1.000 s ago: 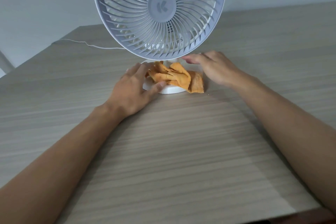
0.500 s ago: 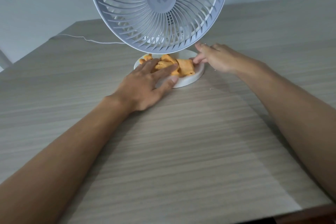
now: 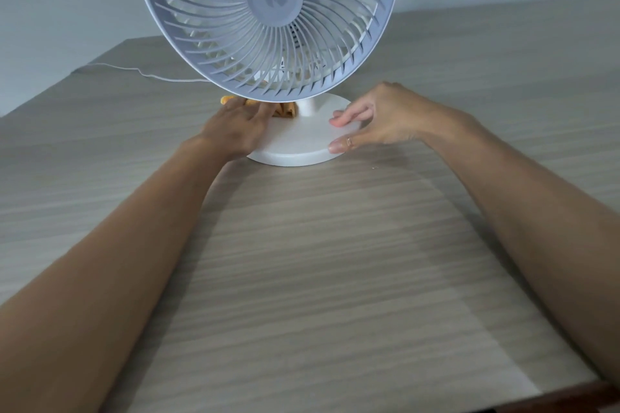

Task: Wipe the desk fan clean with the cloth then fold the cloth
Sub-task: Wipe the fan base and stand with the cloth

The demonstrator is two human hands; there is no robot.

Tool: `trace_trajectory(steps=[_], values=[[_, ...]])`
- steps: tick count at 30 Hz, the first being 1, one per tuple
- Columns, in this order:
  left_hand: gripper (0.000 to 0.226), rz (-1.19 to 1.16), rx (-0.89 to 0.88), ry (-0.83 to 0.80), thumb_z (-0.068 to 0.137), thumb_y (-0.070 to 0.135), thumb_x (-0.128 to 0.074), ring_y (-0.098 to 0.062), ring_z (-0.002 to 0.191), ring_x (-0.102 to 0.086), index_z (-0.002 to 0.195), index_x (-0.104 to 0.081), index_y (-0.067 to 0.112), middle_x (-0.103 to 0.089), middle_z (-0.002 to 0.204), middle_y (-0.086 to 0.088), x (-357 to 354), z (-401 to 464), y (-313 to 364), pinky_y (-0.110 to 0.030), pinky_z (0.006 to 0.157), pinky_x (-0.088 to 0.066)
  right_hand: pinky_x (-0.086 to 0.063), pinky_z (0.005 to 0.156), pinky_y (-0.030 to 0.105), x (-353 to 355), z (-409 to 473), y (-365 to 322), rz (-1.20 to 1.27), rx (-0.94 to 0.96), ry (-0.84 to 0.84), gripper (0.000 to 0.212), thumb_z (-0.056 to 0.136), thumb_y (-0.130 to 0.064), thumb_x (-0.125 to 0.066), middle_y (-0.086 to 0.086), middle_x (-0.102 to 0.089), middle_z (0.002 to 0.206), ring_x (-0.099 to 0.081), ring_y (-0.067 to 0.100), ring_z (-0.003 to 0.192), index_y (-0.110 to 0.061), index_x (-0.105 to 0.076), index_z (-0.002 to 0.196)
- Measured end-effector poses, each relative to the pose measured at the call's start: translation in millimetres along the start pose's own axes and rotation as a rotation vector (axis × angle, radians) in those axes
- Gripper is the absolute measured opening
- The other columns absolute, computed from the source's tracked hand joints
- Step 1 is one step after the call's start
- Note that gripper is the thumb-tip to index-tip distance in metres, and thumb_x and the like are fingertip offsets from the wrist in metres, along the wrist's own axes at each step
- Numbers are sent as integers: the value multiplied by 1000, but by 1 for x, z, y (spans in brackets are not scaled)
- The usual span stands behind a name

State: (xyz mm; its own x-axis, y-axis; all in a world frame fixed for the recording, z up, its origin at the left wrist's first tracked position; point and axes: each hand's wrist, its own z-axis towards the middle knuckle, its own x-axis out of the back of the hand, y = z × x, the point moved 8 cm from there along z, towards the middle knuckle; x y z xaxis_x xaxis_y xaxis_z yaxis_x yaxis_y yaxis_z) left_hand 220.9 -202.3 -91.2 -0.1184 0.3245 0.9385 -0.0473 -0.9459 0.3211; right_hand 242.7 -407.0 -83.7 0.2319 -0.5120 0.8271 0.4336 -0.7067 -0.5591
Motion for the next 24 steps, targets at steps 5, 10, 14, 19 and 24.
trace_trajectory(steps=[5, 10, 14, 19, 24], values=[[57, -8, 10, -11, 100, 56, -12, -18, 150, -3, 151, -24, 37, -10, 164, 1, -6, 0, -2, -43, 121, -6, -34, 85, 1, -2, 3, 4, 39, 30, 37, 62, 54, -53, -89, -26, -67, 119, -57, -20, 104, -31, -75, 109], [53, -23, -31, -15, 102, 50, -16, -18, 150, -8, 149, -34, 32, -18, 162, -4, -1, -26, 8, -33, 119, -4, -35, 92, 3, -3, 1, 4, 61, 54, 76, 59, 55, -51, -89, -21, -69, 119, -58, -19, 106, -30, -75, 109], [48, -51, -74, -35, 103, 48, -18, -15, 150, -8, 145, -38, 38, -18, 162, 1, -1, -51, 20, -28, 117, -5, -33, 93, 2, -3, -1, 2, 54, 60, 85, 60, 56, -51, -88, -20, -68, 121, -58, -17, 107, -30, -75, 110], [47, -52, -206, -67, 102, 49, -17, -14, 147, -15, 143, -38, 45, -27, 158, 5, -10, -73, 51, -27, 114, -11, -42, 85, 11, -3, -2, -2, -21, 70, 99, 50, 56, -56, -85, -17, -74, 109, -60, -9, 101, -32, -76, 99], [45, -54, -282, -73, 102, 49, -20, -8, 146, -14, 143, -37, 46, -27, 157, 10, -12, -79, 63, -15, 104, -8, -48, 93, 20, -3, -7, -5, -27, 81, 117, 46, 60, -54, -84, -9, -76, 105, -64, 5, 115, -32, -76, 99]])
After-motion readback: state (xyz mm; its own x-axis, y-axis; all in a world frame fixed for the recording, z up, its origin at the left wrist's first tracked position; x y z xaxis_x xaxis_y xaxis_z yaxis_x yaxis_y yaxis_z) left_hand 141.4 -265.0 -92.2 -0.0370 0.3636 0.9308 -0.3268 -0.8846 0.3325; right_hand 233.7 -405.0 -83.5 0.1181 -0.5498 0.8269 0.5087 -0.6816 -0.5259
